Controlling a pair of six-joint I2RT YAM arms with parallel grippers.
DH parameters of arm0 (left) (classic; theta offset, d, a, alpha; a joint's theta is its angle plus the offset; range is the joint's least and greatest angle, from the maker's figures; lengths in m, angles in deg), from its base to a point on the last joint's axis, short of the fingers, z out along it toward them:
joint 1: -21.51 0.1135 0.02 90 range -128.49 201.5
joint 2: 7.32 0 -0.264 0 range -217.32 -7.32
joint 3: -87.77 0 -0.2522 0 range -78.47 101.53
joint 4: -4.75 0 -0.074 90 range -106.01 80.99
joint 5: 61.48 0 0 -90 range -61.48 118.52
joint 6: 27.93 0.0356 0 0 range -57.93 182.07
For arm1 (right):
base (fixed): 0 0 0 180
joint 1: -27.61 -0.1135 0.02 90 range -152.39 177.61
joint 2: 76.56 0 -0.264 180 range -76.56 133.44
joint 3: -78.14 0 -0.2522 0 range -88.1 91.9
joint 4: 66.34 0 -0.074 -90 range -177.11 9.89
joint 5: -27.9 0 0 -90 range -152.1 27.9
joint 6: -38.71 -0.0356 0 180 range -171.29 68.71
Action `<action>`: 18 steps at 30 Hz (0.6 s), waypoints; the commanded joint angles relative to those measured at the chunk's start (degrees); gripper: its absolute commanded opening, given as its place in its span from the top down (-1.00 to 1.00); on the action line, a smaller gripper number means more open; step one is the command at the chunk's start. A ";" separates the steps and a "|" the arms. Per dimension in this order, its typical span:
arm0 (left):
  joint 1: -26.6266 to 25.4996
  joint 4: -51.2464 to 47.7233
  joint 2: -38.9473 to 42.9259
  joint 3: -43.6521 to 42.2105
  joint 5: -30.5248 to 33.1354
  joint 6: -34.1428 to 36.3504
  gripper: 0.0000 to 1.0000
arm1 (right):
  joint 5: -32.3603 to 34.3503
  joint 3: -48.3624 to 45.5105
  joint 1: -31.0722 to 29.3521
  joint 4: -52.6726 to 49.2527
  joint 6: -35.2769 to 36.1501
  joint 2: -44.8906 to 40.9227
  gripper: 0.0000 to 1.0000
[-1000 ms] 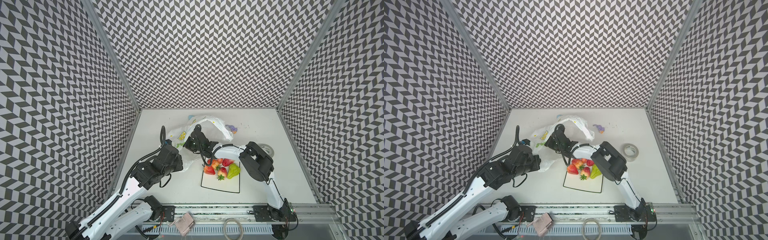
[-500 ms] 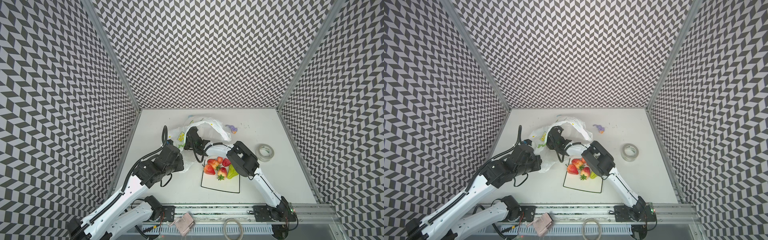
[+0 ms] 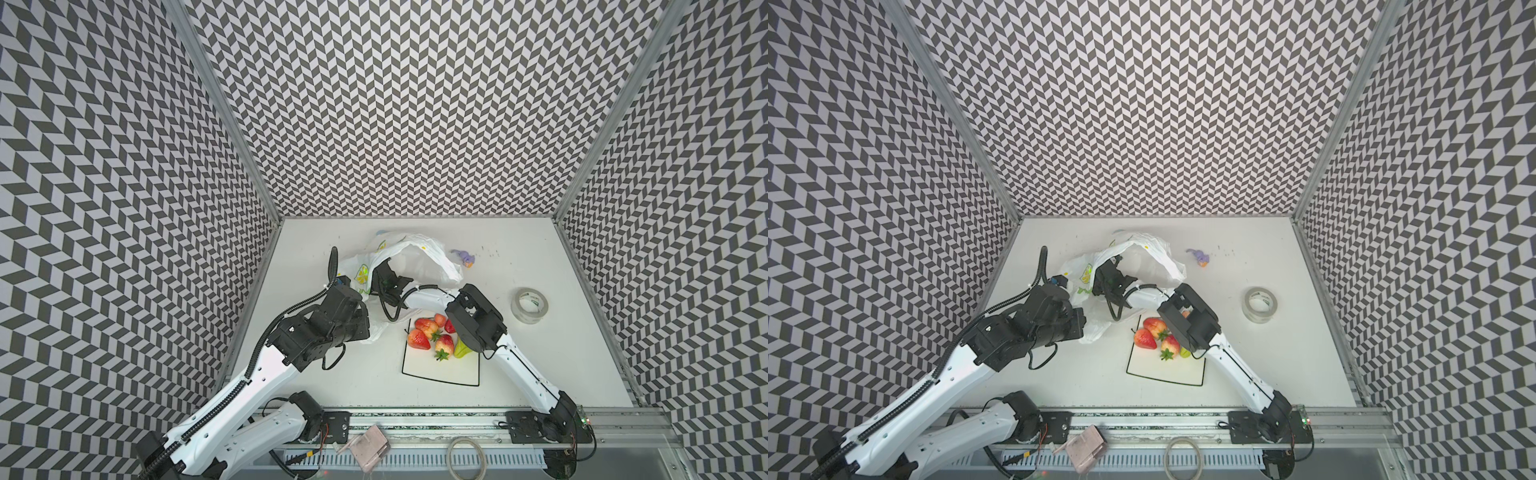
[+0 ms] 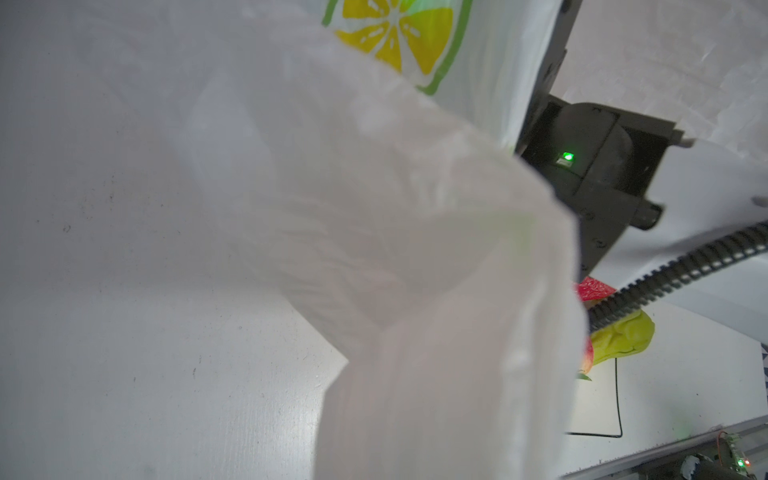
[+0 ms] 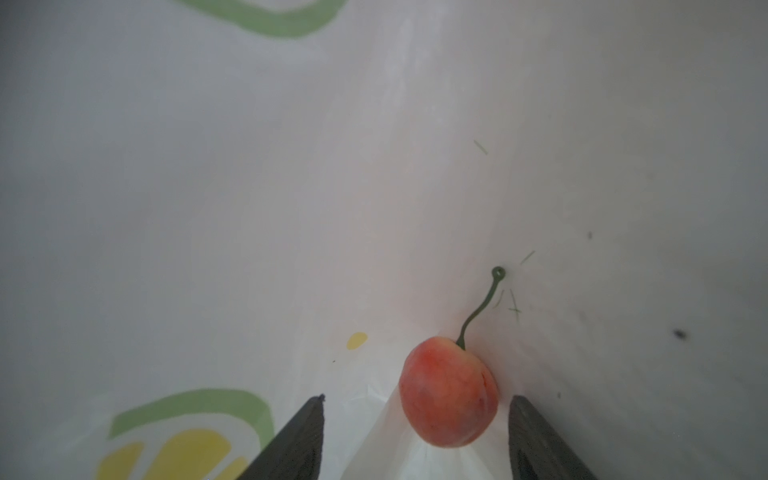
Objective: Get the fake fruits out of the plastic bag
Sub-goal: 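Close the right gripper on the red cherry by its body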
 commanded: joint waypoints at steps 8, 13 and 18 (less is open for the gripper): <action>-0.15 3.38 -4.37 6.45 -3.46 7.23 1.00 | -3.28 7.89 -1.55 -1.98 -4.02 7.11 -0.27; -0.20 4.17 -4.94 7.41 -5.72 7.99 1.00 | -2.50 9.04 -0.99 -1.52 -4.84 8.12 0.00; -0.22 3.98 -2.90 6.62 -5.35 7.20 1.00 | -2.07 8.95 0.35 -1.37 -1.46 6.61 0.25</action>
